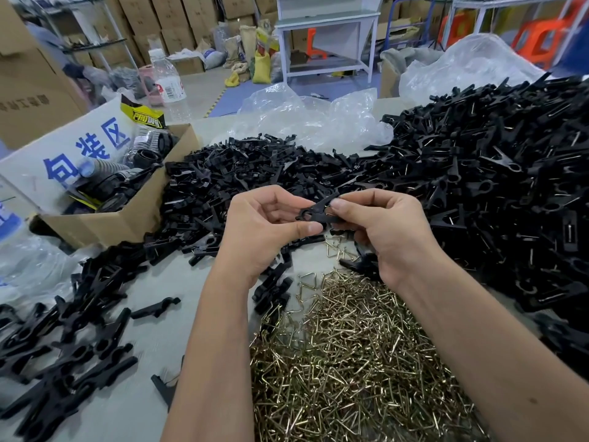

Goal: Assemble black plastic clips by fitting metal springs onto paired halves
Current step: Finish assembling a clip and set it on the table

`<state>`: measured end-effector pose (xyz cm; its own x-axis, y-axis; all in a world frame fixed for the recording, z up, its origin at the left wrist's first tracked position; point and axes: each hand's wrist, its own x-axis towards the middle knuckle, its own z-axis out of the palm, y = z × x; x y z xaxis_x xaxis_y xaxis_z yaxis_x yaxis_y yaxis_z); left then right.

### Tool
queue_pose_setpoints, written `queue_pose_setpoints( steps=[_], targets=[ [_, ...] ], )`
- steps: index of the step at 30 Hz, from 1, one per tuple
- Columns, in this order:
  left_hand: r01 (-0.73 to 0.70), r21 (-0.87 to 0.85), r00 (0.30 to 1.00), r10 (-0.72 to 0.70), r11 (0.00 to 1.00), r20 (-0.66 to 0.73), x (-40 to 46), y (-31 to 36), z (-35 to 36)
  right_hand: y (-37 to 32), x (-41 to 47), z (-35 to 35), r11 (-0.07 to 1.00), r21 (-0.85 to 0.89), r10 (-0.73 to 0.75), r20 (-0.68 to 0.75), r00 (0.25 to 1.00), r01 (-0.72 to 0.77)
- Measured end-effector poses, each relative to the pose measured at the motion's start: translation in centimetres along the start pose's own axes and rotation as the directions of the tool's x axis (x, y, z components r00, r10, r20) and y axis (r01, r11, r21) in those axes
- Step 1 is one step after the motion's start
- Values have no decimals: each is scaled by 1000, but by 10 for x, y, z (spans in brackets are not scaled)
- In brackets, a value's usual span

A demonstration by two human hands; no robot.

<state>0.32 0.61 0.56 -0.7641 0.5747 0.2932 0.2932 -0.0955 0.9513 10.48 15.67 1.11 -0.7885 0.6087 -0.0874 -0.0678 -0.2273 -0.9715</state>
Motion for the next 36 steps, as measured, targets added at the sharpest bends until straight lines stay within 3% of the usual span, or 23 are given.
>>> queue_pose_setpoints(
  steps=[6,9,14,16,19,24,31,33,36],
  targets=[
    [1,-8,1000,-1,1000,4,0,-3,0,-2,3,-6,974,133,176,86,981,-186],
    [9,-25,1000,-9,1000,-19,-1,-3,0,-6,4,-10,949,187,218,194,956,-255],
    [23,-154,999,-16,988,47,-2,-1,-2,-9,2,-16,802,291,362,458,812,-522],
    [27,-183,996,-11,983,88,-3,1,-1,-6,0,-20,725,317,355,589,726,-611],
    [19,-205,990,9,979,137,-5,4,0,-2,-1,-24,694,295,316,695,645,-657],
    [26,-248,994,2,968,112,-5,6,-1,0,4,-30,732,243,253,770,586,-636],
    [14,-227,986,24,974,165,-5,8,-2,1,6,-27,599,281,157,877,455,-749],
    [12,-235,985,28,972,169,-5,8,-3,0,6,-25,537,301,152,884,441,-788],
    [14,-253,984,31,967,175,-6,9,-3,-2,5,-25,566,299,154,877,454,-768]
  ],
)
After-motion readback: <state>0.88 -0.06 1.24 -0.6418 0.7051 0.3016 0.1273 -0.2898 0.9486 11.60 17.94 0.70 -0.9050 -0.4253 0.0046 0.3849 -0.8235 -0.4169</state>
